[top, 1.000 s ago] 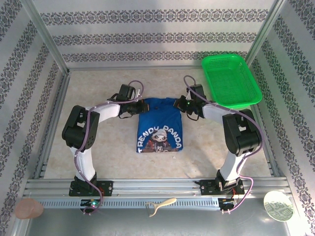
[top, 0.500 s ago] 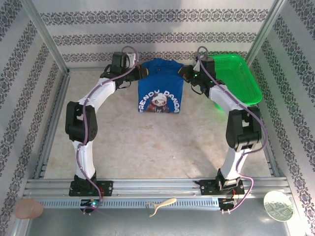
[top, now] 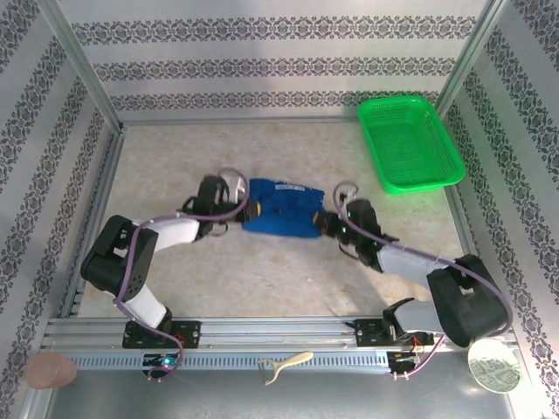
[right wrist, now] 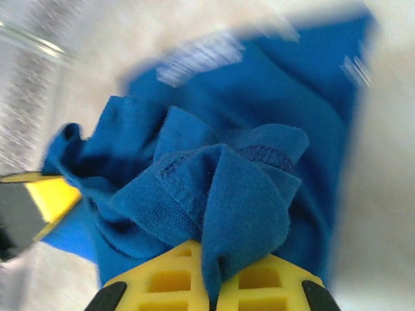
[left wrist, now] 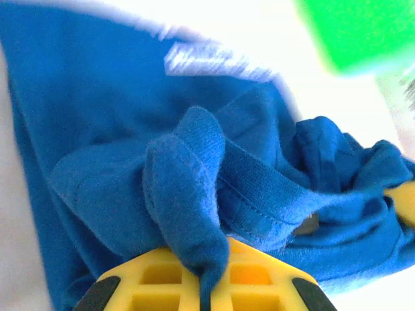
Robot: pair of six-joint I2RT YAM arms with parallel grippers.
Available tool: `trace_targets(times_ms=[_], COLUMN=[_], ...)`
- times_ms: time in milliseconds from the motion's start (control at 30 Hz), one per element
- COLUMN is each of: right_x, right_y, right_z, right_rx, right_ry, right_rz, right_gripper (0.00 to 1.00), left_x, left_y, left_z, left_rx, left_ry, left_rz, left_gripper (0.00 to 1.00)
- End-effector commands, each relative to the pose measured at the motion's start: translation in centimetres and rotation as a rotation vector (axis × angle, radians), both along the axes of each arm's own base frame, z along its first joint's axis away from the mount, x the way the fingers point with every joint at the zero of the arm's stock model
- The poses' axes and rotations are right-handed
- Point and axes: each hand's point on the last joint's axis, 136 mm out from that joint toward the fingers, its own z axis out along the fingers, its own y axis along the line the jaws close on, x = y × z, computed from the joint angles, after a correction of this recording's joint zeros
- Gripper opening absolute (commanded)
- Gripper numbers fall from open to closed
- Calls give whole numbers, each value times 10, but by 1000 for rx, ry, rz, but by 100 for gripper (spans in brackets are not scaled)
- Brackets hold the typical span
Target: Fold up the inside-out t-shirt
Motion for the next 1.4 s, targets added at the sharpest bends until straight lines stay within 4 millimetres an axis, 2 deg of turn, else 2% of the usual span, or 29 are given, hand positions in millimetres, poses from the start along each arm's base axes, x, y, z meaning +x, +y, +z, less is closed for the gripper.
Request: trace_targets(times_ms=[0, 67, 167, 267, 400, 467, 567, 767, 800, 867, 900, 933, 1000, 1100, 1233, 1300, 1367], right_x=[8, 7, 17, 37, 68, 84, 104, 120, 123, 126, 127, 127, 123, 108, 81, 71, 67], right_y=[-18, -24, -24, -23, -24, -26, -30, -33, -32, -30, -30, -31, -37, -46, -35, -22, -5], right_z=[31, 34, 48, 62, 66, 57, 31, -25, -30, -33, -29, -23, -4, 30, 58, 66, 67], right_rx=[23, 3, -20, -30, -62, -79, -83, -82, -75, -56, -50, -48, -46, -46, -6, 27, 57], right_ry=[-168, -179, -207, -235, -239, -210, -131, 29, 46, 60, 53, 39, 2, -63, -88, -92, -92], right_rz=[-125, -138, -131, -132, -150, -163, -188, -215, -211, -193, -190, -189, -195, -204, -147, -106, -68], right_gripper=[0, 0, 0, 0, 0, 0, 0, 0, 5, 32, 41, 45, 50, 53, 47, 39, 29], left_x=[12, 13, 23, 38, 64, 77, 92, 102, 104, 109, 111, 113, 114, 109, 87, 73, 63], left_y=[1, 6, 9, 12, 19, 21, 22, 24, 25, 26, 27, 28, 29, 32, 31, 19, 2], left_z=[39, 37, 41, 45, 44, 39, 19, -26, -31, -34, -33, -27, -11, 25, 81, 97, 102], left_rx=[-13, 11, 57, 106, 183, 203, 227, 280, 288, 289, 282, 273, 253, 217, 91, 8, -61], left_ry=[-199, -205, -227, -256, -287, -280, -228, -143, -131, -118, -116, -123, -141, -177, -215, -206, -187], left_rz=[82, 104, 122, 147, 195, 204, 203, 197, 198, 201, 205, 209, 213, 220, 239, 219, 177], left_gripper=[0, 0, 0, 0, 0, 0, 0, 0, 4, 11, 15, 25, 46, 72, 82, 86, 86])
